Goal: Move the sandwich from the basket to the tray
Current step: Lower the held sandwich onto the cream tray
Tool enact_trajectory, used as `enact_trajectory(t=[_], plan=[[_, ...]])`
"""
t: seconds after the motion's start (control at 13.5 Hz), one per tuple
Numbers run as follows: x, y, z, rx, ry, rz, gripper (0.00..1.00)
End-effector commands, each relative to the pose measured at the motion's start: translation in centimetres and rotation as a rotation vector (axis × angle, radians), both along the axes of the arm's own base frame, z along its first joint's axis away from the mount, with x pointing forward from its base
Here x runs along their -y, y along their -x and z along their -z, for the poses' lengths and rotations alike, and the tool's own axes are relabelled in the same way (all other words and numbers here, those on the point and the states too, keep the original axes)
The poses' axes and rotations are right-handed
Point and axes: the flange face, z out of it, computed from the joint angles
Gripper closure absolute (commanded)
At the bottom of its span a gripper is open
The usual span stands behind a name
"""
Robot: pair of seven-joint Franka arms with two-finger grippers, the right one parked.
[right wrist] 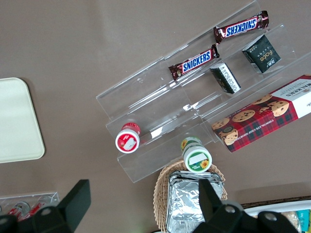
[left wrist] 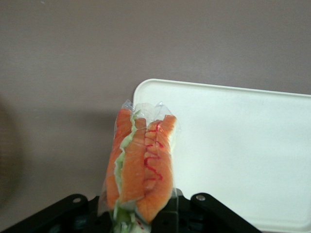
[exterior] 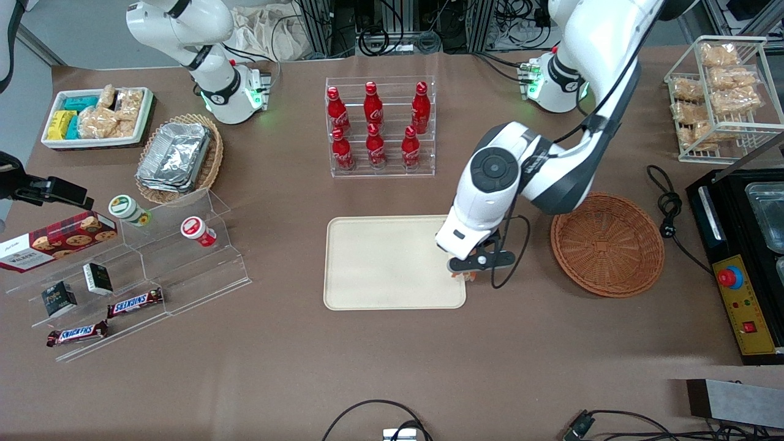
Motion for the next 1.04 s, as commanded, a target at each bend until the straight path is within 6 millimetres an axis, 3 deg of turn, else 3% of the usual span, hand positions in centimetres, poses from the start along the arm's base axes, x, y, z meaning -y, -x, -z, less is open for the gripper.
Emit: enact_trajectory(t=[0.0, 0.44, 0.52, 0.96], plan=[[1.7, -0.9, 1.2, 0.020, -0.005, -0.024, 0.77], [4.7, -0.4, 6.0, 0.070, -0.044, 0.074, 0.77], [5.7, 0.2, 6.5, 0.078, -0.039, 0.099, 0.77], [7.3, 0.9, 9.4, 0.096, -0.038, 0.170, 0.74]])
